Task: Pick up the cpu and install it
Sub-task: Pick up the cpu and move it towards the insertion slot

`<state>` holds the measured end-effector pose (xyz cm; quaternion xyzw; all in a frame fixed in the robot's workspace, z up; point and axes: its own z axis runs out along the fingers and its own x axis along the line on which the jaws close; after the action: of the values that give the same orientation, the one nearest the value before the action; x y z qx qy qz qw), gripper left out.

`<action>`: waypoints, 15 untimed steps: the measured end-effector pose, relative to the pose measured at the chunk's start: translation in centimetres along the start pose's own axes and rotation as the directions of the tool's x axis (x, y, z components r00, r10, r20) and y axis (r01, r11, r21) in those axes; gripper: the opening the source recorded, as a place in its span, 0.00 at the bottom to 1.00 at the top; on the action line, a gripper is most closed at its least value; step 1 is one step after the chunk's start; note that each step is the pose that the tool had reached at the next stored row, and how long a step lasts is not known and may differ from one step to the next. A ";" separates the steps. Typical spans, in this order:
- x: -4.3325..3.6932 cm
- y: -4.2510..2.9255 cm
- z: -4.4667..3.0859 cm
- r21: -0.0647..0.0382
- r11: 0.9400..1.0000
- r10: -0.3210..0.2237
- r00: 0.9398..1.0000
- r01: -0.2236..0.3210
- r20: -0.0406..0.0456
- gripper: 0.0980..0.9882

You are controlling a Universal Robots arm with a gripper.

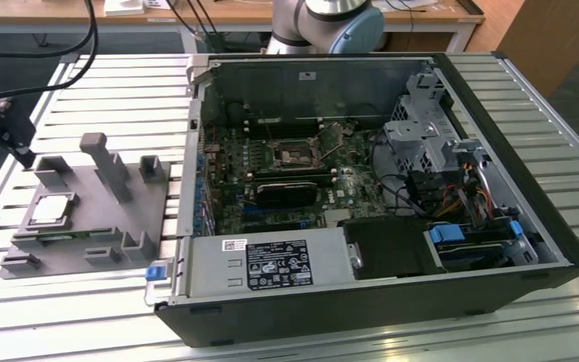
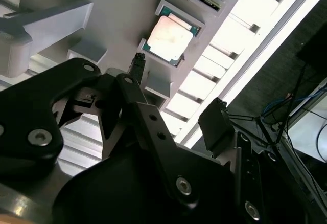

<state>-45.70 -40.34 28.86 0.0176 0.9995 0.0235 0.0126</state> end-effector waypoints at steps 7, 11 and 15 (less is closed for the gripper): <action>0.03 -0.09 1.27 0.000 1.000 0.000 1.000 0.000 -0.002 0.68; 0.04 -0.23 1.89 0.000 1.000 0.000 1.000 0.000 -0.002 0.68; 0.04 -0.69 2.47 0.000 1.000 0.000 1.000 0.000 -0.002 0.68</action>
<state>-45.70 -40.91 26.36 0.0176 0.9995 0.0235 0.0117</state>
